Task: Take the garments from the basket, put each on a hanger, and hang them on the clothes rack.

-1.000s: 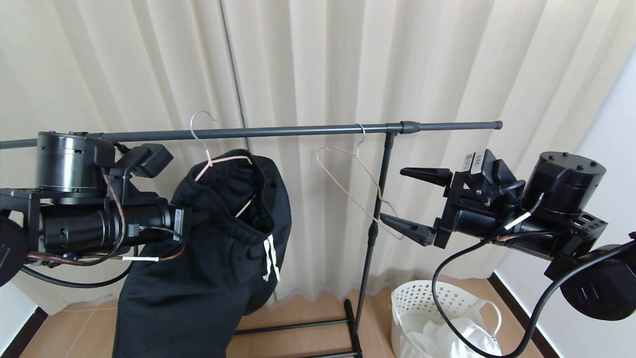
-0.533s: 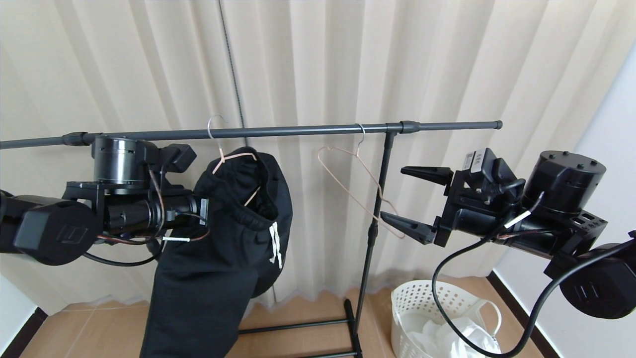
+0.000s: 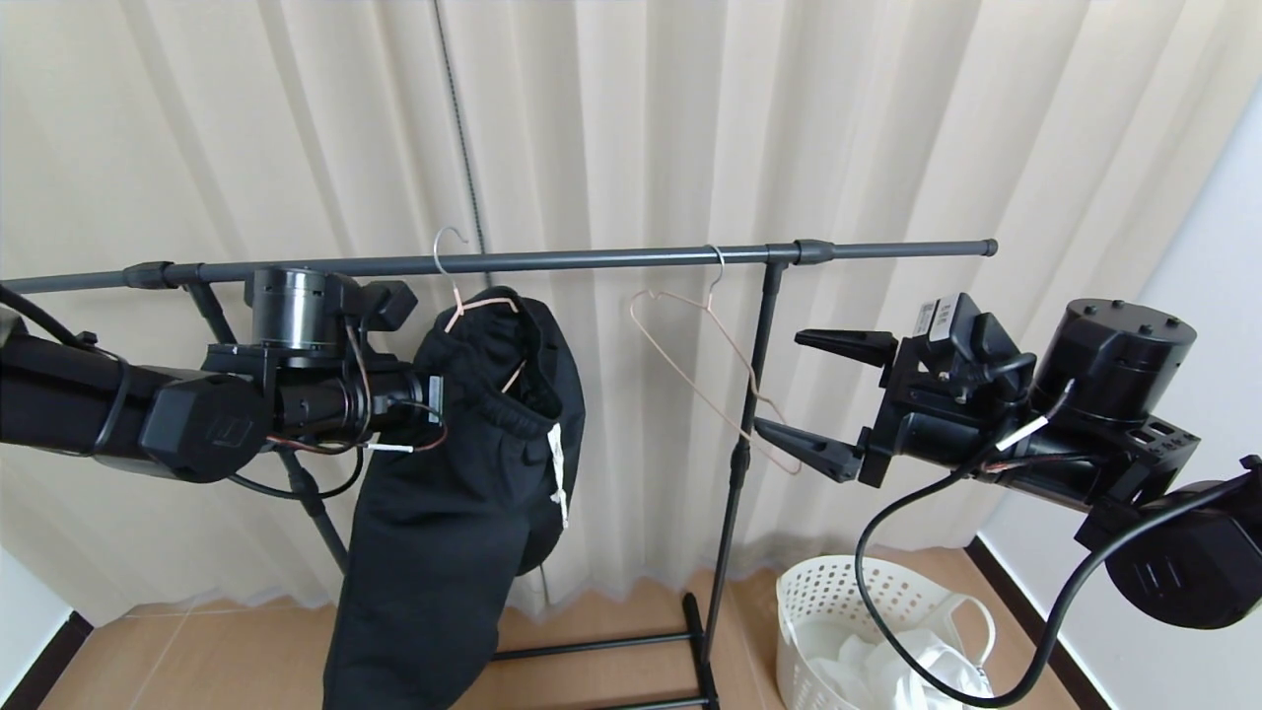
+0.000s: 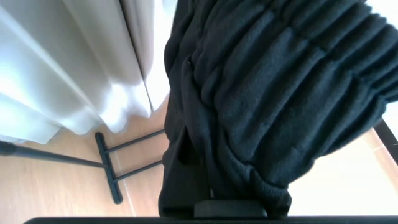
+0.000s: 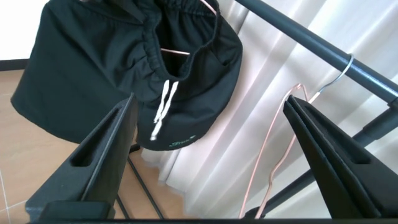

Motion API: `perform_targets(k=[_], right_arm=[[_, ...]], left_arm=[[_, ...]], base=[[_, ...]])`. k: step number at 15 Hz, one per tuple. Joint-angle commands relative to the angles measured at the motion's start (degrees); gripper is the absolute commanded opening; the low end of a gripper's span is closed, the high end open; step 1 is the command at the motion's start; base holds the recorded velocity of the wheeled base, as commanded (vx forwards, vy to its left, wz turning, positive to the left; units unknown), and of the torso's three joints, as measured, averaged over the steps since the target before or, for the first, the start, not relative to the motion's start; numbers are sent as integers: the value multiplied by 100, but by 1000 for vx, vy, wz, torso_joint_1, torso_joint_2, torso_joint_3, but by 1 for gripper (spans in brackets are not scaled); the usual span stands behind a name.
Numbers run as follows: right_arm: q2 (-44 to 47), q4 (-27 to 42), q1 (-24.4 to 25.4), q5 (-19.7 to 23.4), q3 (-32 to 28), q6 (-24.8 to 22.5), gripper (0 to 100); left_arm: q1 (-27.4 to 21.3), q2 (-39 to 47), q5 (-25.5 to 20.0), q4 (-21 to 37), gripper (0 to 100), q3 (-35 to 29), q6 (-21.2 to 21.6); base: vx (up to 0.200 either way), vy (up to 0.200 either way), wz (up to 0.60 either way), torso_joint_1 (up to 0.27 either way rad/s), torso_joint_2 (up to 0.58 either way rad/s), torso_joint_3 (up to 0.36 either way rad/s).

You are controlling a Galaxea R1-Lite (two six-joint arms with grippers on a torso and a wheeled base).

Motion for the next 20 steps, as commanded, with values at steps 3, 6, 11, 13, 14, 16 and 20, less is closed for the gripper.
perform_targets(k=[3, 6, 11, 13, 14, 16, 20], right_arm=[[77, -12, 1, -4, -10, -3, 100], [77, -12, 1, -4, -10, -3, 100], [103, -4, 1, -22, -28, -3, 100], [173, -21, 1, -22, -36, -3, 100], [182, -21, 1, -22, -36, -3, 100], [191, -21, 1, -22, -36, -3, 100], [209, -21, 1, -22, -36, -3, 100]], left_arm=[[20, 361, 8, 1, 0, -329, -19], [20, 528, 8, 1, 0, -628, -230], [29, 853, 8, 1, 0, -901, -239], [46, 1011, 17, 1, 0, -1041, -248], [37, 1099, 43, 1, 0, -1120, -248], [46, 1134, 43, 1, 0, -1129, -248], [73, 1248, 43, -8, 0, -1191, -248]], base=[[0, 0, 0, 0, 0, 0], [0, 0, 0, 0, 0, 0], [0, 0, 0, 0, 0, 0], [0, 0, 0, 0, 0, 0], [0, 0, 0, 0, 0, 0], [0, 0, 0, 0, 0, 0], [0, 0, 0, 0, 0, 0]])
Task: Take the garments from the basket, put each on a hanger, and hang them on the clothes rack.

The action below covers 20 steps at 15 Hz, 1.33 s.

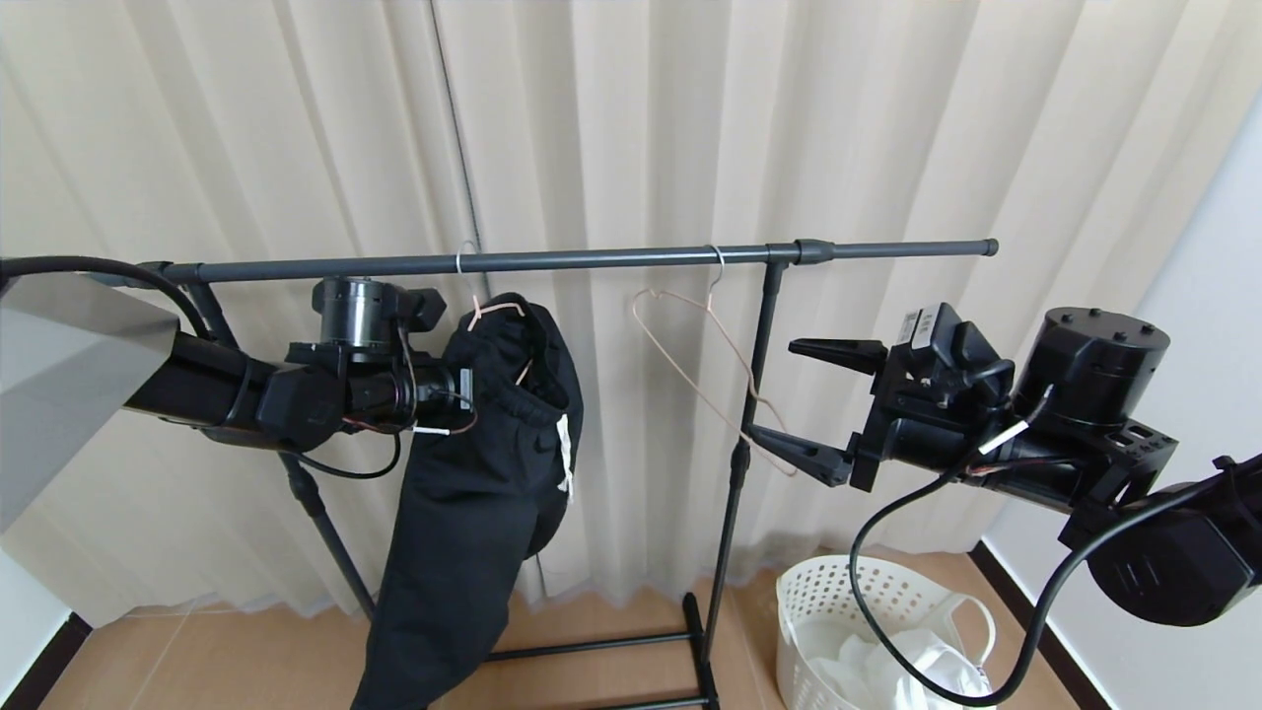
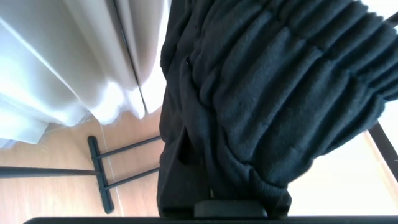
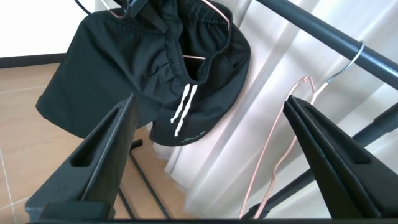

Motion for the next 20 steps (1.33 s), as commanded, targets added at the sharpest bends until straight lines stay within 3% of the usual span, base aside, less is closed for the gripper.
perform_targets(k=[1, 7, 8, 13, 18, 20], right_arm=[[11, -4, 5, 3, 1, -1, 100], [29, -4, 5, 3, -25, -1, 100], [29, 5, 5, 3, -34, -1, 100], [37, -22, 5, 3, -43, -1, 100], [-130, -4, -4, 3, -43, 8, 100], [-358, 13, -13, 3, 1, 122, 100]], left_arm=[[4, 93, -1, -3, 0, -69, -1], [4, 295, -1, -21, 0, -342, -37], [4, 295, -1, -21, 100, -351, -37], [-4, -206, -10, -12, 100, 141, -1], [-22, -1630, -19, 23, 100, 1416, 104], [-40, -2588, -27, 14, 100, 2286, 209]], base=[[0, 0, 0, 0, 0, 0], [0, 0, 0, 0, 0, 0], [0, 0, 0, 0, 0, 0], [0, 0, 0, 0, 0, 0], [0, 0, 0, 0, 0, 0], [0, 0, 0, 0, 0, 0]])
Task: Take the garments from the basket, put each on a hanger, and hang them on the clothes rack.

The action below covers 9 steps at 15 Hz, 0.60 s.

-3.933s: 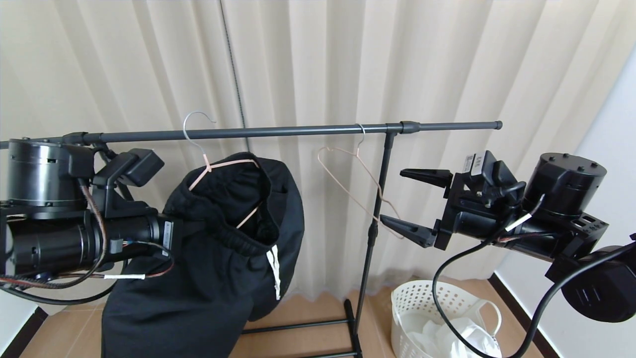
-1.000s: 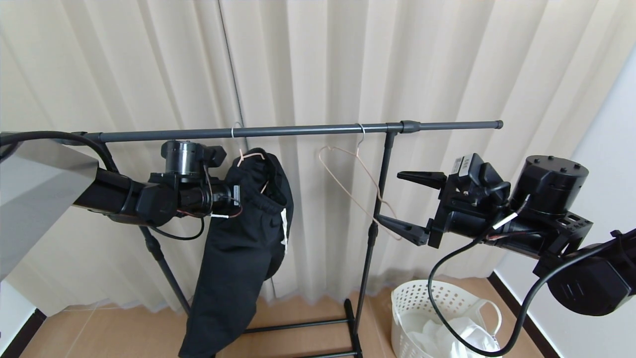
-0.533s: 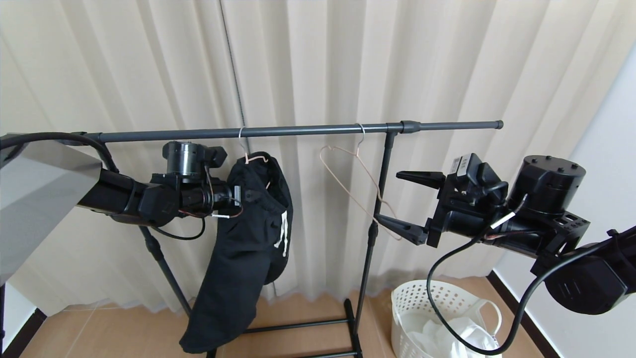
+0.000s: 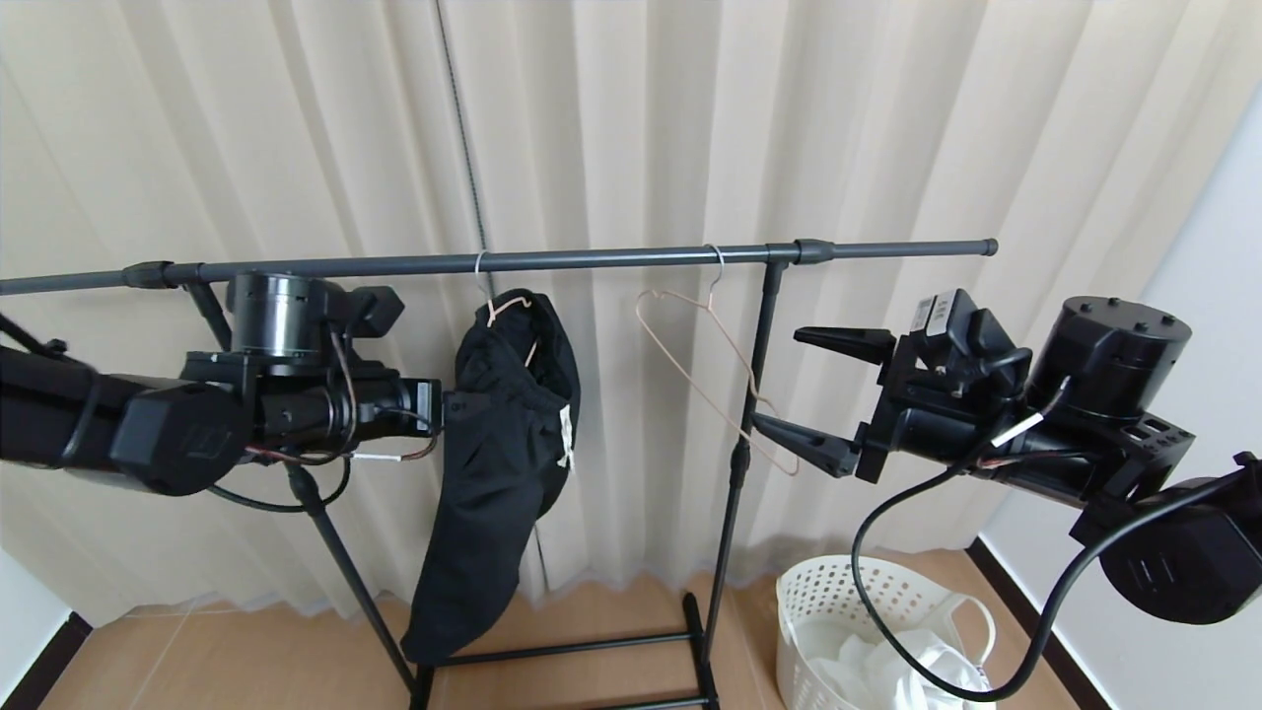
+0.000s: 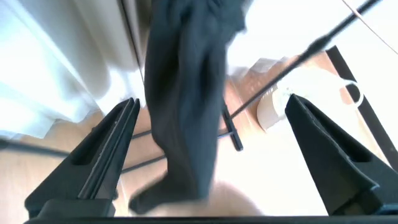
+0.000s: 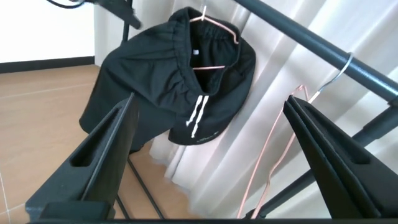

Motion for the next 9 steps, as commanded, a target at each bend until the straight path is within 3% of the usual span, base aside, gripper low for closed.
perform_targets(k=[1, 3, 5, 7, 9], right_arm=[[-229, 16, -24, 3, 27, 41, 100], [-624, 209, -226, -270, 97, 243, 100], [-1178, 904, -411, -806, 9, 902, 100], [-1573, 1686, -631, -1096, 159, 972, 100], [-2127, 2222, -648, -1826, 800, 981, 100]], left_arm=[[-18, -1188, -8, -8, 100, 838, 68], [-35, -2146, -25, -16, 100, 1726, 112], [-79, -2989, -25, -16, 100, 2508, 244], [-229, -3666, -17, -25, 100, 3097, 385], [-422, -4466, -8, -34, 100, 3782, 402]], base=[[0, 0, 0, 0, 0, 0], [0, 0, 0, 0, 0, 0], [0, 0, 0, 0, 0, 0], [0, 0, 0, 0, 0, 0], [0, 0, 0, 0, 0, 0]])
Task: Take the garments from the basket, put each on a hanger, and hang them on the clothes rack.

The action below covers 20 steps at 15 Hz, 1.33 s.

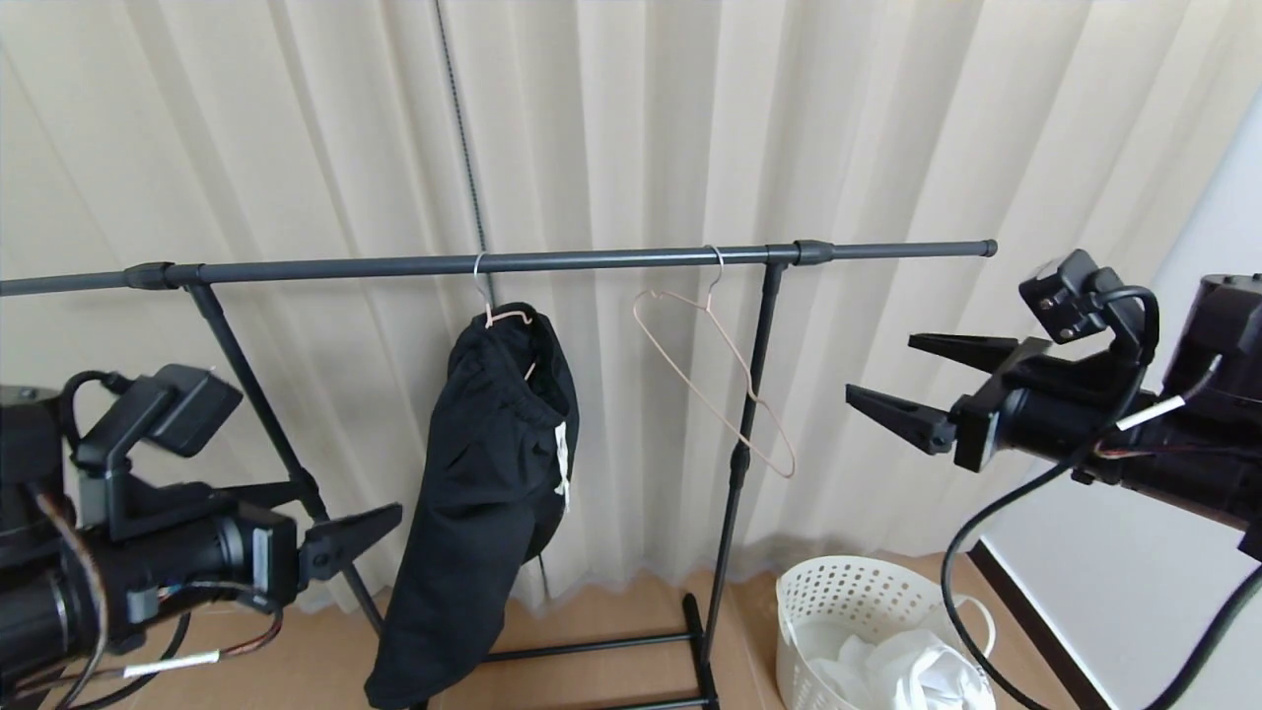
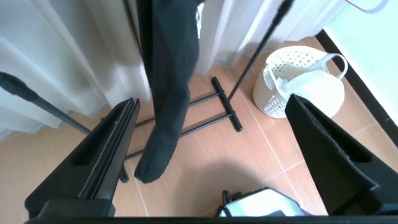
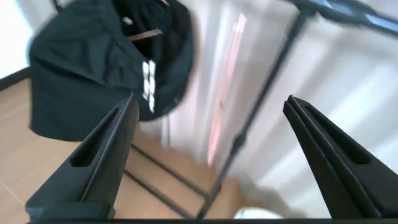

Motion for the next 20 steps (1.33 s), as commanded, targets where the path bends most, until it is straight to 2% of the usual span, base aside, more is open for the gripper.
perform_targets(k=[1, 5, 7, 8, 9, 10, 12, 13, 16, 17, 19, 20], right_arm=[[-944, 255, -68, -594, 938, 10, 100], [-2096, 281, -33, -770, 2494, 10, 100], [-2614, 290, -41, -805, 3039, 10, 100], [-2772, 290, -41, -902, 3197, 1, 100], [-3212, 299, -33, -1183, 3566, -8, 100], [-3467, 334, -33, -1200, 3716, -17, 100], [-4099, 1248, -33, -1209, 3716, -8, 100], [-5005, 2302, -24, -1183, 3716, -17, 100], [-6429, 3568, -33, -1218, 3716, -43, 100], [-6868, 3937, -59, -1227, 3716, -43, 100], [-7677, 4535, -77, -1244, 3575, -17, 100], [-7817, 4535, -103, -1244, 3584, 1, 100]], left_arm=[[-278, -1485, 7, -1, 100, 1015, 39], [-234, -2698, 60, 26, 100, 1964, 39], [-234, -3137, 358, 34, 100, 2298, 30], [-234, -3243, 420, 43, 100, 2386, 39], [-234, -3585, 481, 149, 100, 2509, 30], [-234, -3805, 499, 342, 100, 2535, 30], [-234, -4227, 499, 825, 100, 2535, 30], [-234, -4781, 490, 1405, 100, 2553, 39], [-234, -5712, 508, 2328, 100, 2474, 30], [-216, -5879, 561, 2407, 100, 2465, 30], [-172, -5976, 947, 2425, 100, 2474, 48], [-137, -6002, 982, 2425, 100, 2474, 83]], base=[[0, 0, 0, 0, 0, 0], [0, 0, 0, 0, 0, 0], [0, 0, 0, 0, 0, 0], [0, 0, 0, 0, 0, 0], [0, 0, 0, 0, 0, 0], [0, 0, 0, 0, 0, 0], [0, 0, 0, 0, 0, 0], [0, 0, 0, 0, 0, 0], [0, 0, 0, 0, 0, 0], [0, 0, 0, 0, 0, 0], [0, 0, 0, 0, 0, 0], [0, 0, 0, 0, 0, 0]])
